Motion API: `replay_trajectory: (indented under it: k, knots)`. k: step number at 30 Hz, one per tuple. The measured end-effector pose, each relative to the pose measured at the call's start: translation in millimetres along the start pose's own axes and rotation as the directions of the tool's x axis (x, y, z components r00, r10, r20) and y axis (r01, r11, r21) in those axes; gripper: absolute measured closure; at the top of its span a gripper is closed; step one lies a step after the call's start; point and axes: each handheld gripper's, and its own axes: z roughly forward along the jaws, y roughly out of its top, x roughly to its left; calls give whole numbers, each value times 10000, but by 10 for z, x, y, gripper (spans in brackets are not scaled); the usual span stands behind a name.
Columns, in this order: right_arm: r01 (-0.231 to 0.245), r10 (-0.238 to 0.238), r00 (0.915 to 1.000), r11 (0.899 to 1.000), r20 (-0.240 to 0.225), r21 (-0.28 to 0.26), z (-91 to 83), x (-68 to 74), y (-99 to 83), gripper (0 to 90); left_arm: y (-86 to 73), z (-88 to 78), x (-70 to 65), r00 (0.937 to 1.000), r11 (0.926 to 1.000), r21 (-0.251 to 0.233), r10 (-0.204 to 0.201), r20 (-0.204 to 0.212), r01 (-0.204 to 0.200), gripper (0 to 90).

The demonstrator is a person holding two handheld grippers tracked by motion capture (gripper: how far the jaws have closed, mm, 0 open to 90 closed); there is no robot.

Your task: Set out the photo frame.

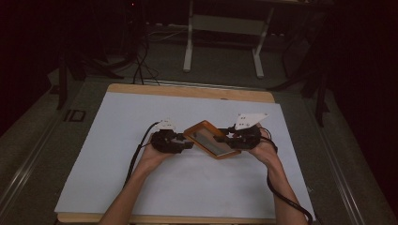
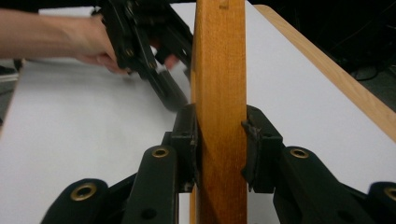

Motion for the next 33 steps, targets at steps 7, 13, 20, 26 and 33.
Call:
replay_trajectory:
  k: [7, 13, 20, 26, 33]
  knots:
    - [-420, 408, 9987, 9983, -298, -410, 42, 2, -25, 692, -8, 9, 35, 9984, 9998, -88, -171, 541, 176, 539]
    - [-1050, 984, 9929, 9890, -662, -1044, 78, -44, -76, 692, 30, -217, 82, 9982, 9981, -549, -266, 537, 295, 596]
    - [-1024, 955, 9925, 9904, -758, -929, 216, -14, -10, 691, 73, -488, 111, 10000, 9977, -684, 19, -60, -23, 629]
    - [-1092, 1011, 9913, 9893, -847, -968, 292, 2, 8, 690, 87, -613, 109, 9989, 9977, -632, 221, -417, -247, 651]
    - [-1108, 1004, 9895, 9888, -1040, -996, 328, 22, 7, 689, 82, -677, 84, 9980, 9975, -559, 415, -476, -441, 658]
